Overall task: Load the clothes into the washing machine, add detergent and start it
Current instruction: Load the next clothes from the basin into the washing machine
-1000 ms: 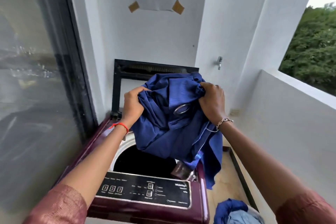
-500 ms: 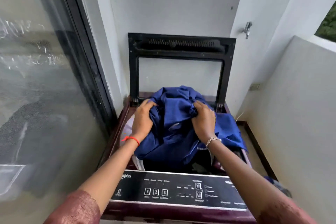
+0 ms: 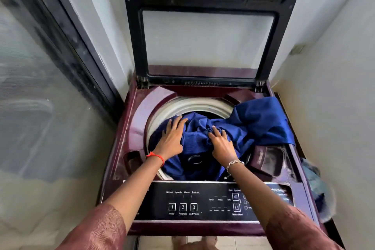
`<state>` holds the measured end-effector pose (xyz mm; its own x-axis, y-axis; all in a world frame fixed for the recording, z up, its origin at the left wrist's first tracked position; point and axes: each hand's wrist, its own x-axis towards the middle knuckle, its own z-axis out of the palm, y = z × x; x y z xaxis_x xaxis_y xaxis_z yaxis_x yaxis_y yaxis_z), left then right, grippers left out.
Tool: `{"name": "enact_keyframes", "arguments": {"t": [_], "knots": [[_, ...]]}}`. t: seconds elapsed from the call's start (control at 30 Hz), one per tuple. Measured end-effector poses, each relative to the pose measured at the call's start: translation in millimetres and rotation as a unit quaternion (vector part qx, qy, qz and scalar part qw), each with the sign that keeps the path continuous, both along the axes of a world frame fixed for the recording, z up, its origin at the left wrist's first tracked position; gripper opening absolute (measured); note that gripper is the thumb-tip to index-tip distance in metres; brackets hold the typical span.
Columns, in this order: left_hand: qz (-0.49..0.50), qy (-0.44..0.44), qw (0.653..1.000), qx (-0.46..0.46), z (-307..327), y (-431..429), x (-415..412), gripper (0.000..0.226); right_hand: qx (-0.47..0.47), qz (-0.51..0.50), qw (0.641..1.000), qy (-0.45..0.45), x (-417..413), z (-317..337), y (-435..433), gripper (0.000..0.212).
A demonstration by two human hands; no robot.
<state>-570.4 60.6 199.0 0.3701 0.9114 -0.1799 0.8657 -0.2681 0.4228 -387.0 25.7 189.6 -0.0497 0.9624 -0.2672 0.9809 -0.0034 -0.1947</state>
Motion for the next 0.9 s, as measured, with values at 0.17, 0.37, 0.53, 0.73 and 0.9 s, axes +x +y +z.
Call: {"name": "enact_keyframes", "arguments": {"t": [0.17, 0.37, 0.53, 0.73, 0.9], "knots": [[-0.088, 0.072, 0.991, -0.064, -11, 7, 22, 0.109, -0.125, 0.033, 0.992, -0.008, 9, -19, 9, 0.096], [-0.121, 0.030, 0.990, -0.061, -12, 18, 65, 0.101, 0.110, -0.048, 0.992, -0.046, 45, 8, 26, 0.061], [-0.170, 0.008, 0.985, -0.039, 4, 34, 121, 0.092, 0.164, -0.164, 0.967, -0.110, 96, 32, 32, 0.072], [-0.193, -0.023, 0.980, -0.039, 10, 41, 185, 0.081, 0.066, -0.229, 0.970, -0.056, 144, 39, 18, 0.081], [-0.155, -0.060, 0.986, -0.005, 3, 47, 217, 0.073, 0.100, -0.221, 0.970, 0.017, 157, 37, 19, 0.060]]}}
